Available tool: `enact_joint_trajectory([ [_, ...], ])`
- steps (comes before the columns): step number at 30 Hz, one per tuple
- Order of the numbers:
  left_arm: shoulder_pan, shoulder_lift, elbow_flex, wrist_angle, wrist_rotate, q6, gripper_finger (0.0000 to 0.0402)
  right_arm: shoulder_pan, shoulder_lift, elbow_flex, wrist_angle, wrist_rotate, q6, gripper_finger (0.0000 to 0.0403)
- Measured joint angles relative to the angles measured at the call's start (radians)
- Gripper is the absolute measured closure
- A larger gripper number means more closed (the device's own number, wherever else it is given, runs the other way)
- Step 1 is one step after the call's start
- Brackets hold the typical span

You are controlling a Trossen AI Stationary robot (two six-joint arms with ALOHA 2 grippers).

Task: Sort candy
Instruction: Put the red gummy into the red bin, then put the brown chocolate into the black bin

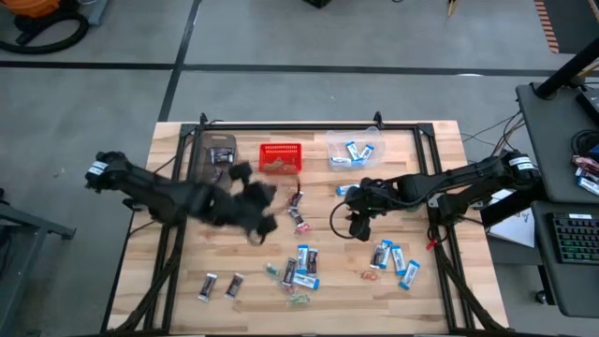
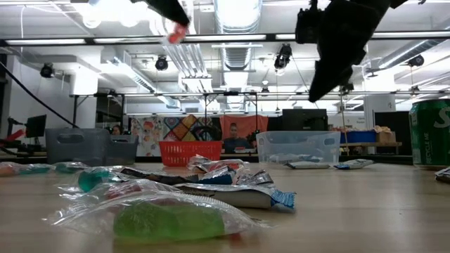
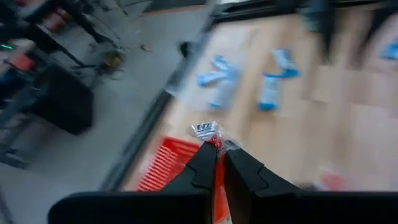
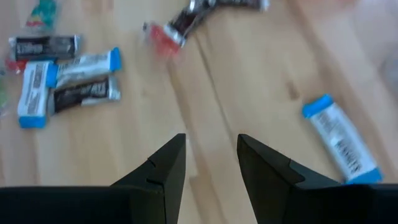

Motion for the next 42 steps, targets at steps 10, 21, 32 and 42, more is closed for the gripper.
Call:
enact_joint_trajectory([
  [10,0.542,0.073,-0.198,0.355,0.446,0.204,0.0401,0.0,0.0,0.0,0.063,0.123,-0.01,0.0266],
  [21,0.726,0.239,-0.197,0.374,0.573,0.131,0.0376,0.0,0.0,-0.003,0.063,0.161,-0.011,0.0266],
  [32,0.723,0.283,-0.197,0.374,0.573,0.113,0.033,0.0,0.0,-0.003,0.137,0.167,-0.002,0.0266],
  [42,0.684,0.272,-0.196,0.341,0.573,0.016,0.0329,0.0,0.0,-0.003,0.207,0.166,-0.006,0.0266],
])
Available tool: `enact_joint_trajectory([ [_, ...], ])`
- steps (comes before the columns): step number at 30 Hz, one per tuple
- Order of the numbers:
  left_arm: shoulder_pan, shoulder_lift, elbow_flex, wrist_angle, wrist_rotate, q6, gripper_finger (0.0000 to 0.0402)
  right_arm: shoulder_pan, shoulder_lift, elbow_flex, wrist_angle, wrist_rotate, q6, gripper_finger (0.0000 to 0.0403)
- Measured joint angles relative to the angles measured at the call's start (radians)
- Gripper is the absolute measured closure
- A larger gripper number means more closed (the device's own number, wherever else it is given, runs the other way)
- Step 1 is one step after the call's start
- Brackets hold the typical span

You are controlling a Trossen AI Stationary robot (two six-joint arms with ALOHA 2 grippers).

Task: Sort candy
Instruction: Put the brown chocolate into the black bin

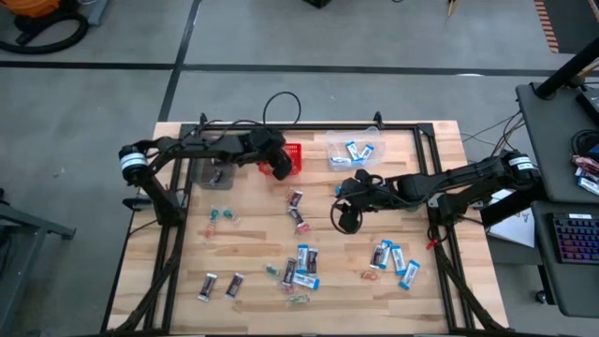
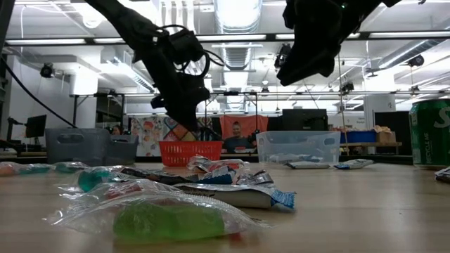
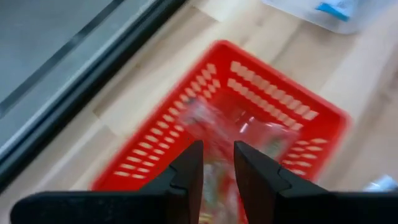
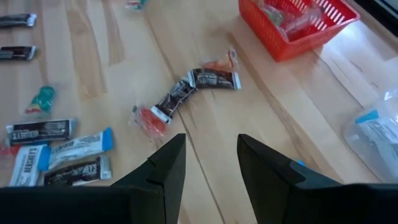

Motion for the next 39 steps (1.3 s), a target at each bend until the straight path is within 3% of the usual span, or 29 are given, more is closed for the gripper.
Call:
enact_joint_trajectory([
  [15,-0.305,-0.09,0.0,-0.111,0.001,0.031,0.0329,0.04,0.061,-0.002,0.016,-0.006,-0.031,0.0266],
  [22,-0.479,-0.106,0.0,-0.245,0.027,0.023,0.0329,0.074,0.15,-0.003,0.028,-0.12,-0.057,0.0266],
  [33,-0.705,-0.103,0.0,-0.284,0.029,-0.194,0.0328,0.14,0.185,-0.003,0.041,-0.138,-0.069,0.0266],
  [39,-0.782,-0.103,0.0,-0.32,0.088,-0.36,0.0328,0.177,0.193,-0.003,0.124,-0.144,-0.188,0.0266],
])
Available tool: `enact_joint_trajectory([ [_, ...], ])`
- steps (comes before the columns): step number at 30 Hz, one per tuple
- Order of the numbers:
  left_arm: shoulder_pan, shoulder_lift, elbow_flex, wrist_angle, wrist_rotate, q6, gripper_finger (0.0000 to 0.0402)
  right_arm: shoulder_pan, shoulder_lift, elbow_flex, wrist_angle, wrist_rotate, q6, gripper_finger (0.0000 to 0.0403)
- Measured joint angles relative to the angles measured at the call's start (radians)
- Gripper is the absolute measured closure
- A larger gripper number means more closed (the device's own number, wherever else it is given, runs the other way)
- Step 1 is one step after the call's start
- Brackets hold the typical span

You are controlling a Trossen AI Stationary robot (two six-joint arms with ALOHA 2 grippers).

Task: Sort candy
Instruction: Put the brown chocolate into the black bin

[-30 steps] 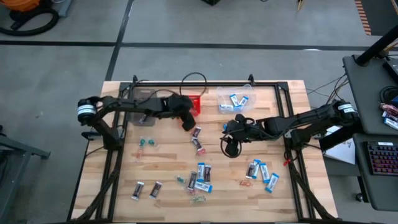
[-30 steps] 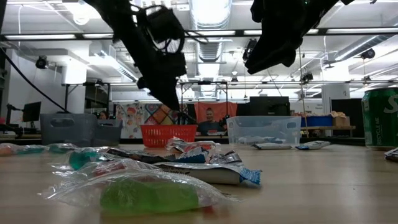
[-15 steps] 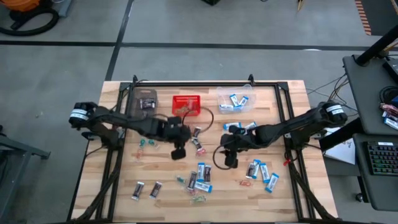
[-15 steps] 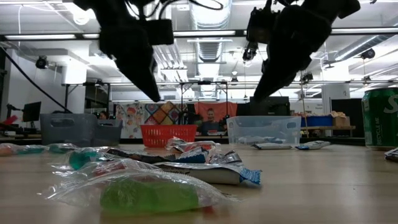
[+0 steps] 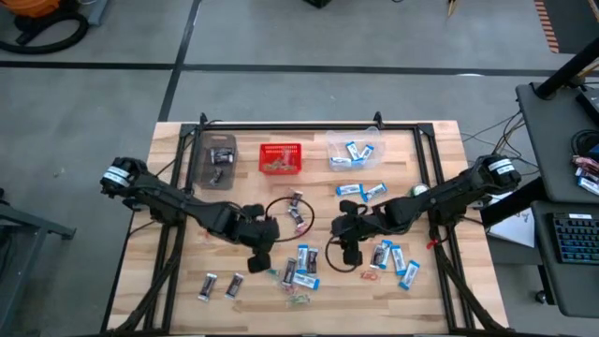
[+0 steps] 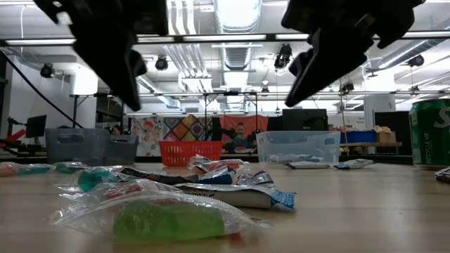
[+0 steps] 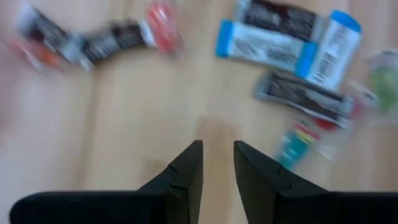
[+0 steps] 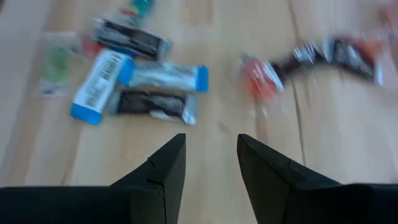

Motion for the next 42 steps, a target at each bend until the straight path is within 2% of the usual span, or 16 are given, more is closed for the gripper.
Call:
enact_joint_trajectory([
  [3,-0.042,0.0,0.0,-0.027,0.042,-0.08,0.0328,0.002,0.031,0.0,0.112,0.002,-0.073,0.0266],
  [8,-0.105,0.0,0.0,-0.087,0.033,-0.174,0.0328,0.002,0.105,0.029,0.235,-0.024,-0.18,0.0266],
  [10,-0.123,-0.001,0.001,-0.101,0.008,-0.203,0.0328,0.002,0.136,0.051,0.243,-0.027,-0.209,0.0266],
  [19,-0.168,-0.001,0.001,-0.215,-0.137,-0.32,0.0328,0.002,0.316,0.193,0.269,-0.167,-0.308,0.0264],
  [22,-0.176,-0.001,0.001,-0.24,-0.15,-0.366,0.0328,0.002,0.38,0.255,0.267,-0.207,-0.325,0.025],
  [34,-0.212,-0.001,0.001,-0.277,-0.15,-0.395,0.0329,0.002,0.551,0.405,0.242,-0.207,-0.418,0.0146],
  [38,-0.213,-0.001,0.001,-0.274,-0.157,-0.395,0.0329,-0.006,0.584,0.414,0.237,-0.21,-0.418,0.0134],
  [42,-0.213,-0.001,0.001,-0.27,-0.177,-0.393,0.0329,-0.023,0.596,0.415,0.241,-0.213,-0.408,0.014],
])
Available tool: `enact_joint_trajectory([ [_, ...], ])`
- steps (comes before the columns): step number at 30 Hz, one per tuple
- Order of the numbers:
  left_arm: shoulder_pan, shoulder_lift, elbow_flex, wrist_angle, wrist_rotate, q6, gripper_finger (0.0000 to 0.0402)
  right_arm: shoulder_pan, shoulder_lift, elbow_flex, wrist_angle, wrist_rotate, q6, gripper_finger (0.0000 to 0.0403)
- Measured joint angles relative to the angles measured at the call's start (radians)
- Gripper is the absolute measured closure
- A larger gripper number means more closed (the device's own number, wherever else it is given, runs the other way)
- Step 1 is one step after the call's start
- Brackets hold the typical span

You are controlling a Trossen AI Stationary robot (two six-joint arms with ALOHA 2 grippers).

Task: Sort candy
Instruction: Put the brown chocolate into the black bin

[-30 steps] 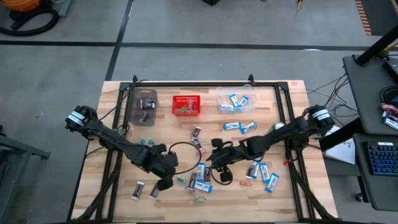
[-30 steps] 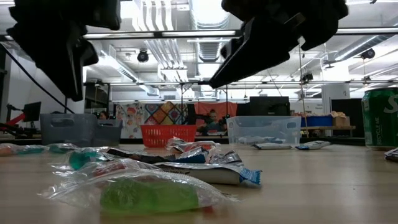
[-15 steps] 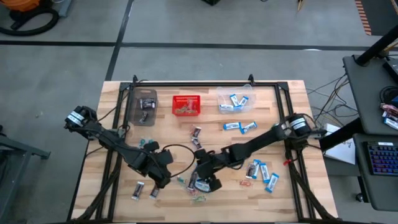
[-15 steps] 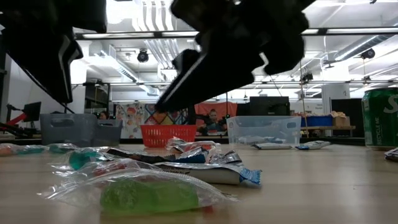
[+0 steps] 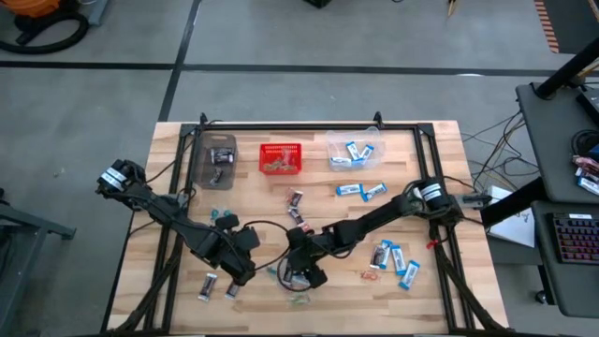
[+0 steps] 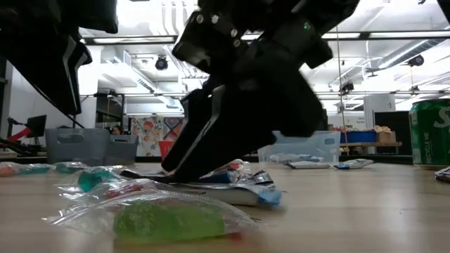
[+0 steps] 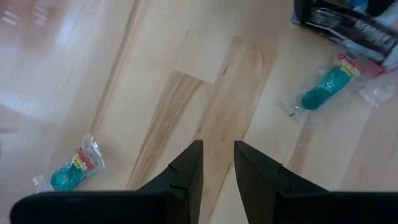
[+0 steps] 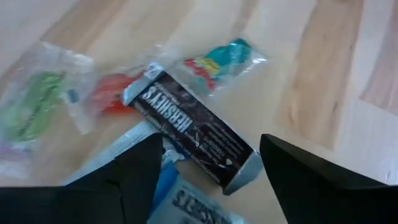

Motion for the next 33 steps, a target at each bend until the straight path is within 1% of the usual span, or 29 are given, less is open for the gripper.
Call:
enact_joint_trajectory([
  [4,0.0,0.0,0.0,0.002,-0.004,0.005,0.0329,-0.025,0.006,0.001,0.003,-0.002,0.051,0.0161],
  [9,0.0,0.0,0.0,0.003,-0.045,0.012,0.0329,-0.063,0.008,-0.001,-0.001,-0.068,0.113,0.0202],
  [13,0.0,0.0,0.0,0.008,-0.056,0.019,0.0329,-0.079,0.008,-0.001,-0.012,-0.077,0.134,0.0249],
  [17,0.0,0.0,0.0,0.008,-0.098,0.022,0.0329,-0.085,0.008,-0.001,-0.013,-0.091,0.144,0.0307],
  [21,0.0,0.0,-0.001,0.013,-0.115,0.025,0.0329,-0.085,0.005,-0.001,-0.01,-0.099,0.147,0.0366],
  [22,0.0,0.0,-0.001,0.02,-0.12,0.026,0.0329,-0.084,0.003,-0.001,-0.01,-0.099,0.147,0.0378],
  [24,0.0,0.0,-0.001,0.038,-0.135,0.038,0.0329,-0.085,-0.007,-0.002,-0.014,-0.098,0.147,0.0388],
  [26,0.0,0.0,-0.001,0.065,-0.144,0.079,0.0329,-0.085,-0.017,-0.004,-0.021,-0.098,0.146,0.0389],
  [28,0.0,0.0,-0.001,0.105,-0.151,0.157,0.0329,-0.085,-0.034,-0.005,-0.028,-0.098,0.134,0.039],
  [33,0.001,0.0,-0.001,0.268,-0.225,0.45,0.0329,-0.085,-0.13,-0.052,-0.004,-0.099,0.099,0.039],
])
